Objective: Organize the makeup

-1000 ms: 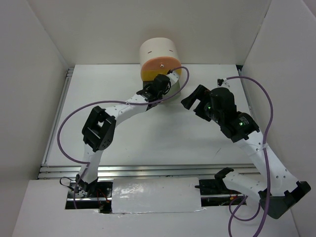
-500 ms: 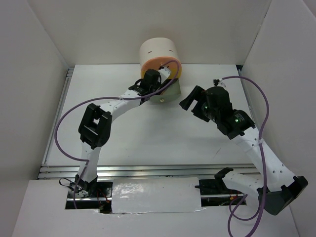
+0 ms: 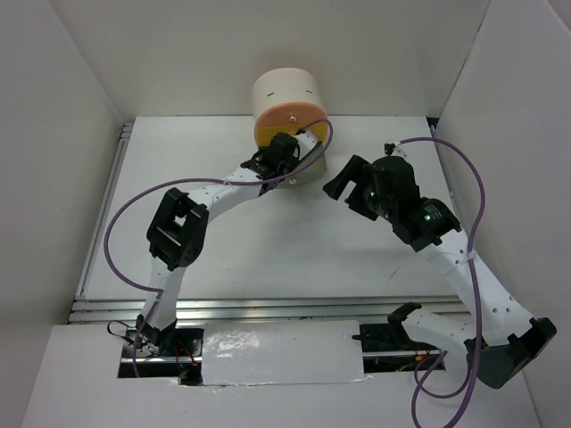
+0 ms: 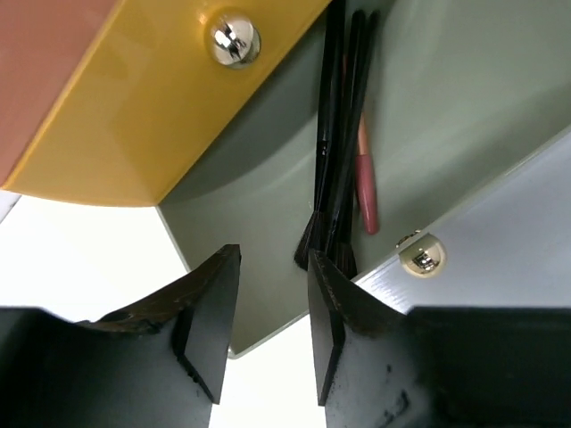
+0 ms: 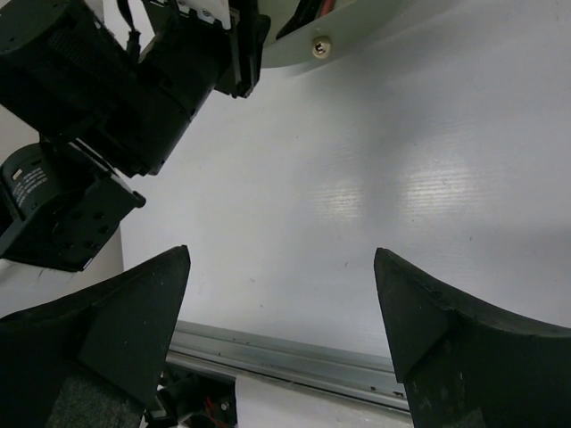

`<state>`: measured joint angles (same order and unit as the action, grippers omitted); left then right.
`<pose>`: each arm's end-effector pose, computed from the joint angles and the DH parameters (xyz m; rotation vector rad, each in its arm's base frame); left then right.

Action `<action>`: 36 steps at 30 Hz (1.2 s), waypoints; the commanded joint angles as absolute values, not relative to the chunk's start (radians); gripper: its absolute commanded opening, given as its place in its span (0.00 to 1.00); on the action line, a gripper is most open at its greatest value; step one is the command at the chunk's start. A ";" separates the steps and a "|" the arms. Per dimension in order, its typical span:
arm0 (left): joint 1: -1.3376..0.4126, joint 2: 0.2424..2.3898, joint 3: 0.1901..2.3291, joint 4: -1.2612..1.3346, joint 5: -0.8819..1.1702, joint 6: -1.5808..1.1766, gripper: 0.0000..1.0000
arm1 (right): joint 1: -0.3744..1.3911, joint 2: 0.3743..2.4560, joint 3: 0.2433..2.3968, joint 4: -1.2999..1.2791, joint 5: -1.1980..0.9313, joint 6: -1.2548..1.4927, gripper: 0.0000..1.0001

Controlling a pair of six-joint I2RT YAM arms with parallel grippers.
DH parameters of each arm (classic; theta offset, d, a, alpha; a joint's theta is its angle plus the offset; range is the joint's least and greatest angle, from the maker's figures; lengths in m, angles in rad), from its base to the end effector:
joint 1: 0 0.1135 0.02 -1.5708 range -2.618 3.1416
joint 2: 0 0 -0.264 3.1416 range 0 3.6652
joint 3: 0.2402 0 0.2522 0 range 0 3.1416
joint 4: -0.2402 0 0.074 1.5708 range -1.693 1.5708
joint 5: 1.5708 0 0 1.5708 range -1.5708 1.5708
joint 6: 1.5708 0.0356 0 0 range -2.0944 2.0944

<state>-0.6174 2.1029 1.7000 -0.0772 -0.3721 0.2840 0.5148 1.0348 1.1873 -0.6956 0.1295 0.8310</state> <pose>0.4134 -0.2777 0.2507 0.6678 1.9061 0.1704 0.1866 0.1003 0.3805 0.4219 2.1398 0.6562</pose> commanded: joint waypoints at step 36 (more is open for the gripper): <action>-0.666 0.959 1.282 -0.906 -0.492 -0.655 0.99 | 0.387 2.005 1.377 -0.235 -0.020 1.402 0.00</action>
